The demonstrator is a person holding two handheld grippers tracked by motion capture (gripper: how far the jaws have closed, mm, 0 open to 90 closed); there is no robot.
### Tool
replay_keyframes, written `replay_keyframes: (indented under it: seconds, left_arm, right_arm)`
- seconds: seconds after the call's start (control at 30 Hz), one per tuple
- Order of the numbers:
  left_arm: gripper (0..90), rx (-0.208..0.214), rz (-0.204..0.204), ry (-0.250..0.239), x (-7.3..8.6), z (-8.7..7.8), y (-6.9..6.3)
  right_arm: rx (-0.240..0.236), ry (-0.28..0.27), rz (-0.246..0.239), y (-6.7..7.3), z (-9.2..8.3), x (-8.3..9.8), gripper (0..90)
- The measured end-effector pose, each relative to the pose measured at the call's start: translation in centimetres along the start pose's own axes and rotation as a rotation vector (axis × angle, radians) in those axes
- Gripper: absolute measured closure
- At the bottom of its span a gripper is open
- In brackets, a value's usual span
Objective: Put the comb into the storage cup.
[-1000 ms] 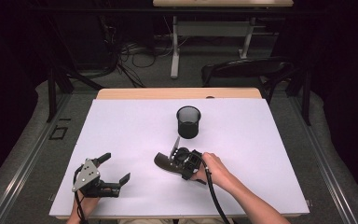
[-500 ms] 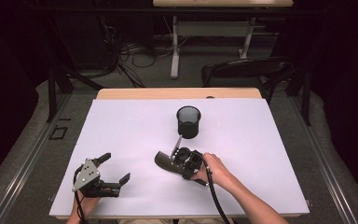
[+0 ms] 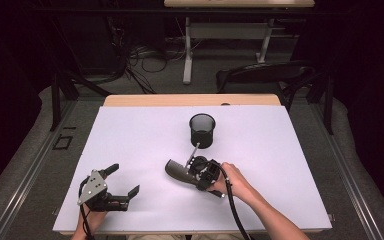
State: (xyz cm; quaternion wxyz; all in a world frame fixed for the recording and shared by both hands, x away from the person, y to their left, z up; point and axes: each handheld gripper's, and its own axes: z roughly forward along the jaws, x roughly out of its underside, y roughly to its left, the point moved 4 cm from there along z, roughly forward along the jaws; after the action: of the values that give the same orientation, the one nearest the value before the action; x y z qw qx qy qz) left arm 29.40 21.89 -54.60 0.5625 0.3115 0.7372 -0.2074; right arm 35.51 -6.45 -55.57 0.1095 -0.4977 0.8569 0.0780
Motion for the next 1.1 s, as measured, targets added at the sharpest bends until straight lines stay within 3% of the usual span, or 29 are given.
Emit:
replay_keyframes:
  seconds: [0.53, 0.8, 1.1]
  left_arm:
    - [0.0, -0.003, 0.0, 0.001, 0.0, 0.0, 0.1]
    - [0.0, -0.003, 0.0, 0.0, 0.0, 0.0, 0.1]
    - [0.0, -0.004, 0.001, 0.003, 0.0, 0.0, 0.1]
  right_arm:
    - [-0.016, -0.121, -0.001, 0.0, -2.1, 0.7, 72.7]
    - [-0.015, -0.163, 0.007, -0.3, -2.3, 1.3, 72.7]
    - [-0.014, -0.24, 0.038, -0.7, -3.4, 2.0, 72.7]
